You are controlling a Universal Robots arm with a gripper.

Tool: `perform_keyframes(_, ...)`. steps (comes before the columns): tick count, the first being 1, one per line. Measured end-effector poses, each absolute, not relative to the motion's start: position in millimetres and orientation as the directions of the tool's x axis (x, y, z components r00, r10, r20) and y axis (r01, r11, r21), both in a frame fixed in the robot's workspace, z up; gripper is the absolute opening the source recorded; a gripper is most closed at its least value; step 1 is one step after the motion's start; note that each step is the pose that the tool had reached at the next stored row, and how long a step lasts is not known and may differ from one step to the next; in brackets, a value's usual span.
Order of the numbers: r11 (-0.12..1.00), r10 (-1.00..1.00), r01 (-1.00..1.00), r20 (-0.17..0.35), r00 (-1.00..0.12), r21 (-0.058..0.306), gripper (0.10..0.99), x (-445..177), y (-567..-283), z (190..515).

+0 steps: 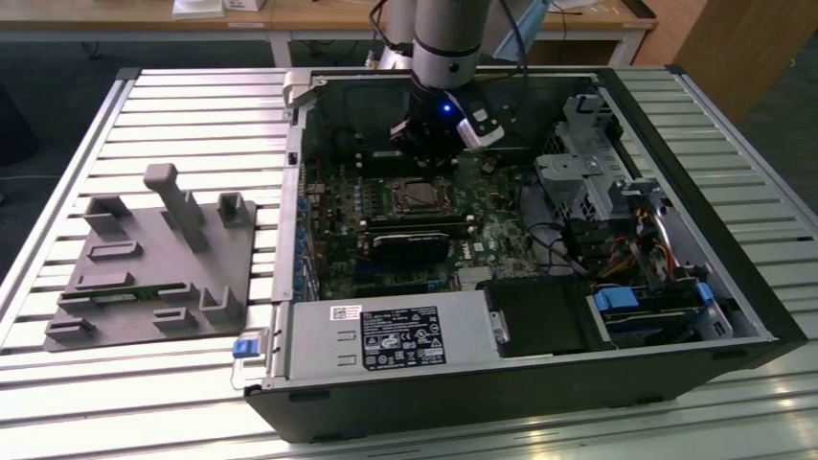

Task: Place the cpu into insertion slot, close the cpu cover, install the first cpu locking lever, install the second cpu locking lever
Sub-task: 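Install the first cpu locking lever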

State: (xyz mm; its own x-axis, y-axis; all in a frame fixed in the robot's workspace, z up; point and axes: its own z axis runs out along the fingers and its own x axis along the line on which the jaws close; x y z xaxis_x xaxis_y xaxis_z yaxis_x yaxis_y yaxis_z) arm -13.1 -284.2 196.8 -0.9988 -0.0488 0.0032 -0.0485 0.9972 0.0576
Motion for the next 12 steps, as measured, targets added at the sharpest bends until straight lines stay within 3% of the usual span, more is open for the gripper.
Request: perform_keyframes(12,0.997,-0.049,-0.048,0.004,-0.999,0.057,0.106,-13,-288,214)
